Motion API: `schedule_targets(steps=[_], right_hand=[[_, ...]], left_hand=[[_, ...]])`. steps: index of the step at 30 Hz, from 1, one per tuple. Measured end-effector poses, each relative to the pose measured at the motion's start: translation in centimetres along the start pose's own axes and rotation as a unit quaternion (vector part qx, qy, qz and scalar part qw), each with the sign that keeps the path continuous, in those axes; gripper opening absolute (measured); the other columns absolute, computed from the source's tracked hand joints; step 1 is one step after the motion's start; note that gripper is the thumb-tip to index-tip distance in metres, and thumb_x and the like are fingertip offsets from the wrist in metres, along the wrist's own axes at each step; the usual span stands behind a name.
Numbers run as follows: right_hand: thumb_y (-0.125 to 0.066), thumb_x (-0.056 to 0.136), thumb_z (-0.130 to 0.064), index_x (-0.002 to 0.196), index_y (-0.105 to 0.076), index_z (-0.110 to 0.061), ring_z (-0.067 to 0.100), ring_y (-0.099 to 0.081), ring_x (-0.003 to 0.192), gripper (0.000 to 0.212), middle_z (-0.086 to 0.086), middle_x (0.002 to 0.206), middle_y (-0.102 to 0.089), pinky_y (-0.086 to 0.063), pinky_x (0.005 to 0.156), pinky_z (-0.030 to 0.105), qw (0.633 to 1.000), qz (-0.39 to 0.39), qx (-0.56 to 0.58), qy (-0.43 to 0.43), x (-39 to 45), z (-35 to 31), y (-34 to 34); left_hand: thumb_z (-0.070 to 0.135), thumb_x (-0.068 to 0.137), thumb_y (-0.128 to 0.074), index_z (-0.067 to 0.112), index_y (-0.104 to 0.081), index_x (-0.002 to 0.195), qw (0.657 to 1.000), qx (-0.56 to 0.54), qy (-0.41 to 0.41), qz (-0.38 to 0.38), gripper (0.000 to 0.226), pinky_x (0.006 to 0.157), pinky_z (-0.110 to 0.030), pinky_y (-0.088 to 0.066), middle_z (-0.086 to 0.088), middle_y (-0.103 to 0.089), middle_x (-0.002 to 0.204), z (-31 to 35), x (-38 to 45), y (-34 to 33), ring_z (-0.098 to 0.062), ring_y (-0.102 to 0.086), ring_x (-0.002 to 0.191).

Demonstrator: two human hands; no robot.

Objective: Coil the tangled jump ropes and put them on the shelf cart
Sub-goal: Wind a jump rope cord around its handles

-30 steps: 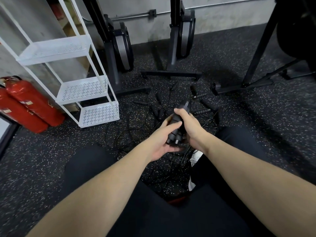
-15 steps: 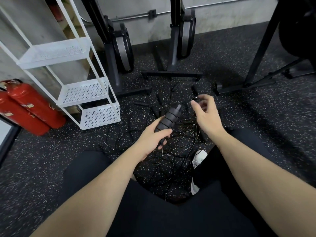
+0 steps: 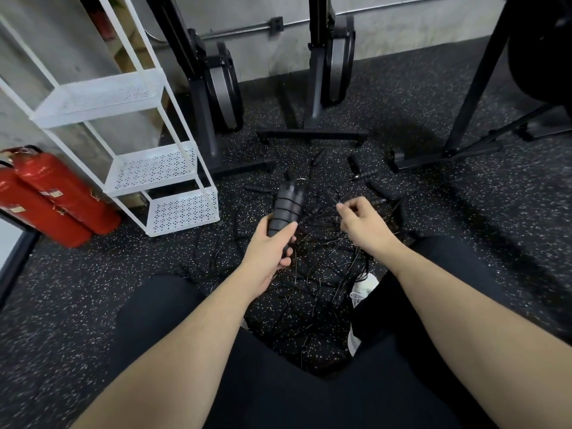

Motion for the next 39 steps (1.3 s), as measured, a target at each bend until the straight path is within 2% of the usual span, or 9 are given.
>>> schedule_targets(steps=[5,8,11,13,16,24,30,34,39], right_hand=[[-0.050,0.107,-0.024,0.120,-0.061,-0.026,0.010,-0.045,0.052,0.018,0.000,0.078,-0.071,-0.038,0.050,0.027,0.991,-0.114,0.068,0.011,-0.9,-0.6,-2.2],[-0.048,0.107,-0.024,0.142,-0.047,-0.040,0.007,-0.045,0.054,0.038,-0.006,0.082,-0.070,-0.039,0.052,0.022,0.978,-0.203,-0.002,0.043,-2.2,-1.1,-4.4],[-0.045,0.108,-0.021,0.146,-0.043,-0.037,0.007,-0.046,0.060,0.041,-0.008,0.078,-0.063,-0.039,0.055,0.017,0.966,-0.246,-0.046,0.061,-3.8,-1.9,-6.6],[-0.044,0.109,-0.018,0.138,-0.052,-0.033,0.012,-0.045,0.062,0.034,-0.005,0.076,-0.060,-0.038,0.054,0.016,0.963,-0.254,-0.040,0.080,-4.7,-2.7,-7.5],[-0.044,0.109,-0.018,0.133,-0.063,-0.007,0.011,-0.044,0.060,0.033,-0.004,0.075,-0.059,-0.038,0.057,0.015,0.961,-0.249,-0.068,0.097,-5.3,-3.1,-7.9],[-0.043,0.109,-0.021,0.152,-0.043,-0.027,-0.008,-0.050,0.053,0.043,-0.010,0.078,-0.062,-0.037,0.060,0.009,0.961,-0.226,-0.109,0.117,-5.7,-3.3,-8.1],[-0.057,0.103,-0.030,0.112,-0.055,-0.021,0.002,-0.041,0.041,0.013,-0.006,0.056,-0.057,-0.035,0.046,0.016,0.973,-0.210,-0.065,0.066,-4.9,-2.5,-6.9],[-0.054,0.105,-0.030,0.097,-0.058,-0.016,0.004,-0.037,0.039,0.017,-0.007,0.050,-0.050,-0.032,0.045,0.021,0.962,-0.262,-0.064,0.052,-5.2,-1.9,-7.2],[-0.046,0.108,-0.026,0.115,-0.063,-0.030,0.008,-0.046,0.047,0.019,-0.009,0.060,-0.057,-0.041,0.051,0.020,0.948,-0.299,-0.081,0.070,-4.9,-2.2,-6.4]], left_hand=[[0.030,0.094,-0.075,0.020,-0.052,0.124,0.990,-0.109,0.029,0.083,0.039,0.048,-0.023,-0.032,-0.005,-0.056,0.085,-0.6,0.6,1.2,-0.010,-0.046,0.056],[0.032,0.089,-0.080,0.017,-0.054,0.117,0.981,-0.164,0.047,0.090,0.041,0.049,-0.023,-0.031,-0.004,-0.056,0.083,-0.8,0.4,1.3,-0.011,-0.046,0.056],[0.031,0.086,-0.081,0.016,-0.058,0.113,0.979,-0.187,0.058,0.060,0.039,0.048,-0.023,-0.036,-0.004,-0.058,0.082,-1.1,0.4,0.8,-0.012,-0.048,0.057],[0.026,0.087,-0.080,0.014,-0.060,0.113,0.982,-0.171,0.064,0.054,0.035,0.047,-0.027,-0.041,-0.004,-0.061,0.081,-1.3,0.4,0.4,-0.013,-0.052,0.055],[0.015,0.093,-0.073,0.011,-0.059,0.109,0.984,-0.154,0.069,0.059,0.022,0.043,-0.028,-0.044,-0.002,-0.062,0.081,-1.4,0.3,0.4,-0.016,-0.060,0.054],[0.011,0.094,-0.058,0.009,-0.059,0.097,0.985,-0.134,0.087,0.072,0.003,0.047,-0.030,-0.046,-0.007,-0.062,0.085,-1.5,0.7,0.4,-0.021,-0.060,0.068],[0.020,0.093,-0.060,0.015,-0.062,0.113,0.989,-0.069,0.094,0.092,0.020,0.070,-0.044,-0.062,-0.010,-0.066,0.096,-2.4,1.1,1.4,-0.027,-0.067,0.086],[0.020,0.095,-0.057,0.020,-0.058,0.104,0.990,-0.005,0.064,0.124,0.009,0.052,-0.030,-0.052,-0.005,-0.064,0.081,-2.0,1.1,1.4,-0.020,-0.061,0.068],[0.010,0.096,-0.053,0.009,-0.052,0.102,0.979,-0.134,0.101,0.116,0.006,0.033,-0.018,-0.023,-0.008,-0.057,0.079,-1.2,1.5,2.1,-0.012,-0.044,0.045]])
Point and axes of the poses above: each hand's wrist, its own x-axis towards the middle knuckle, its own y-axis out of the back of the hand, z = x × y, the point moved 6 cm from there along x, towards the middle knuckle
